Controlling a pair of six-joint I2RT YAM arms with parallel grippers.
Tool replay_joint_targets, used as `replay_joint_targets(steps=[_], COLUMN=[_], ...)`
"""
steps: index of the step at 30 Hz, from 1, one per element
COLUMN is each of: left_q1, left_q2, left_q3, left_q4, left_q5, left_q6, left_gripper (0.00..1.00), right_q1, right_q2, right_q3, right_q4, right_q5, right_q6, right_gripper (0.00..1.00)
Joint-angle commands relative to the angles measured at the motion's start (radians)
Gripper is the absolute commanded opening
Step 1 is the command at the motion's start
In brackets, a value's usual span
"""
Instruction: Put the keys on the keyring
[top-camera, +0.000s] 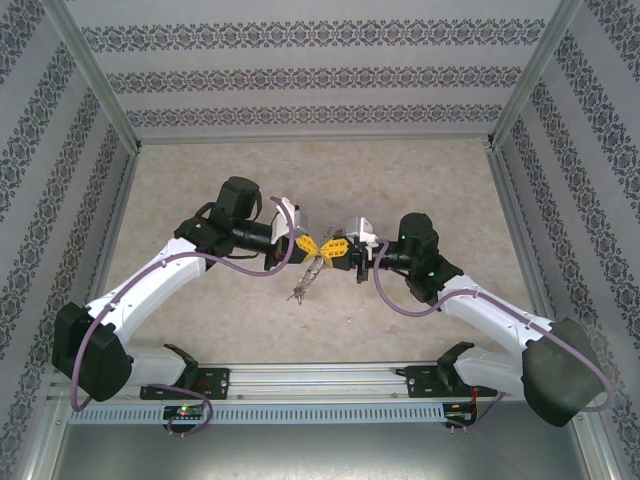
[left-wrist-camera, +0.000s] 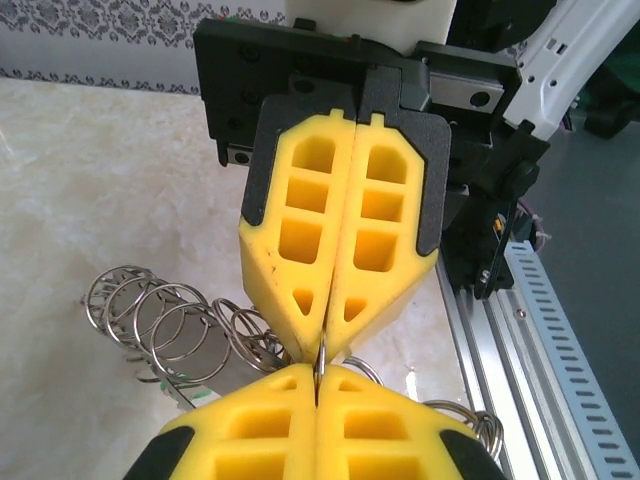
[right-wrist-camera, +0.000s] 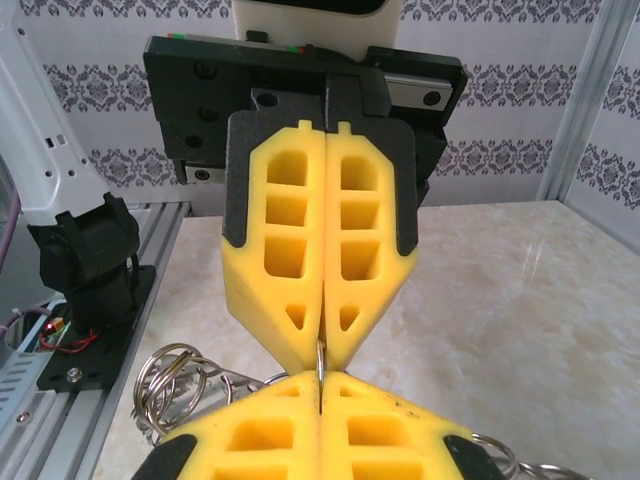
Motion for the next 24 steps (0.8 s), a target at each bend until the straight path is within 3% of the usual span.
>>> replay_joint_targets(steps=[1, 5, 10, 14, 17, 24], left_q1=[0.009, 0.009, 0.003, -0.021, -0.029, -0.046], left_q2=[-0.004, 0.003, -0.003, -0.001, 0.008, 0.033], left_q3=[0.039, 0.063, 0.069, 0.083, 0.096, 0.136], left_q4=[-0.070, -0.135, -0.149, -0.196, -0.224, -0.300], left_q5=[0.001, -0.069, -0.132, -0.196, -0.212, -0.206], left_q6=[0.062, 0.098, 0.122, 0.186, 0.214, 0.270], left_gripper=[0.00, 0.00, 0.00, 0.00, 0.00, 0.00], right_q1=[0.011, 0.011, 0.009, 0.011, 0.012, 0.014], right_q2=[-0.019, -0.031, -0.037, -0.018, 0.004, 0.057], right_q3=[0.059, 0.104, 0.120, 0.195, 0.241, 0.292], right_q4=[-0.080, -0.334, -0.431, -0.650, -0.746, -0.759], right_q5=[-0.033, -0.006, 0.034, 0.066, 0.086, 0.078], right_q6=[-0.108, -0.285, -0.355, -0.486, -0.535, -0.524], right_gripper=[0.00, 0.00, 0.26, 0.41, 0.42, 0.40])
